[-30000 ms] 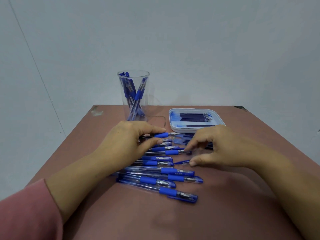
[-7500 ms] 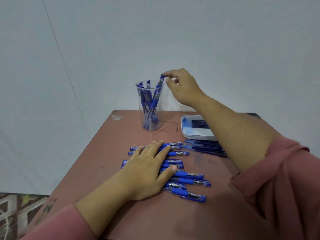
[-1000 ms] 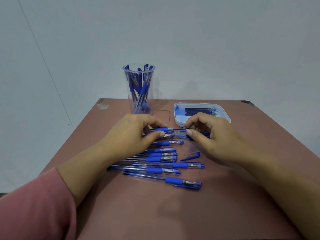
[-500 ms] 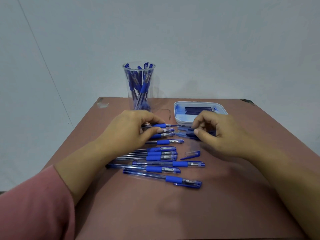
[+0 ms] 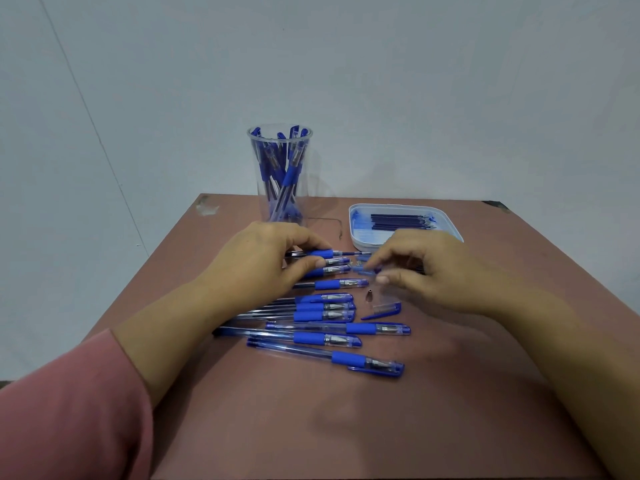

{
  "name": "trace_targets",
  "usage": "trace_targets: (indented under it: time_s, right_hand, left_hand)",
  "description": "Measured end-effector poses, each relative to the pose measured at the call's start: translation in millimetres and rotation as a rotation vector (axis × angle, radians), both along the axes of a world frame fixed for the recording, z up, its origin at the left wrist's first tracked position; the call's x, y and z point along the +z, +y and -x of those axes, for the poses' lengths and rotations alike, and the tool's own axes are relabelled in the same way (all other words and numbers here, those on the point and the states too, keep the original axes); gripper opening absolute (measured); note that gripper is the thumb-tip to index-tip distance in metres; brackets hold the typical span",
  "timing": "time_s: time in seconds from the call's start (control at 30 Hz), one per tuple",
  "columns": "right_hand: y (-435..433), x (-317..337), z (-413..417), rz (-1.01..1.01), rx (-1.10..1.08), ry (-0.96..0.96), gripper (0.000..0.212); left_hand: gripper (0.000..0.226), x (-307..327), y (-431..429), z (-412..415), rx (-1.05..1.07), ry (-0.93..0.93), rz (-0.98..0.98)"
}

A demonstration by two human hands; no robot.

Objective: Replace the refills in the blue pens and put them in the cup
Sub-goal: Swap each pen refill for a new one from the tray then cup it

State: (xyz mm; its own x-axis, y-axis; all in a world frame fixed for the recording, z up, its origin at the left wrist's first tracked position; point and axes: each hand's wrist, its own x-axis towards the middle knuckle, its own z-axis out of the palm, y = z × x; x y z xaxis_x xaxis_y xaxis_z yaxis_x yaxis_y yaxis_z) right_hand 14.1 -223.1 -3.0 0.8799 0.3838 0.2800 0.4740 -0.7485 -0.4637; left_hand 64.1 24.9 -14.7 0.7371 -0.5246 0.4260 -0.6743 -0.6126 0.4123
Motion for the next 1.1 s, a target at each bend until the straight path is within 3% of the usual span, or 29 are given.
trace_targets:
  time_s: [0.13, 0.4, 0.5, 0.63, 0.97, 1.1]
  right_hand:
    - [1, -3, -1, -0.135, -0.019, -0.213, 0.021]
    - [-1, -10, -5, -0.138, -0.046, -0.165, 0.025]
    - [-2, -8, -1, -0.124, -0.039, -0.185, 0.017]
    - [10, -11, -1, -0.116, 0.016, -0.178, 0.026]
    - [4, -9, 0, -0.121, 0.038, -0.239, 0.023]
    - [-8, -9, -1, -0.134, -0.009, -0.223, 0.023]
  left_hand:
    - [0.019, 0, -4, 3, -0.019, -0.004, 0.012]
    - [0.02, -1, -5, 4, -0.043, -0.006, 0.011]
    - [0.021, -2, -6, 5, -0.053, -0.014, -0.001]
    - [0.022, -3, -7, 6, -0.089, -0.028, -0.004]
    - [0.03, -7, -5, 0, -0.192, -0.16, 0.028]
    - [0.033, -10, -2, -8, -0.178, -0.3, -0.026]
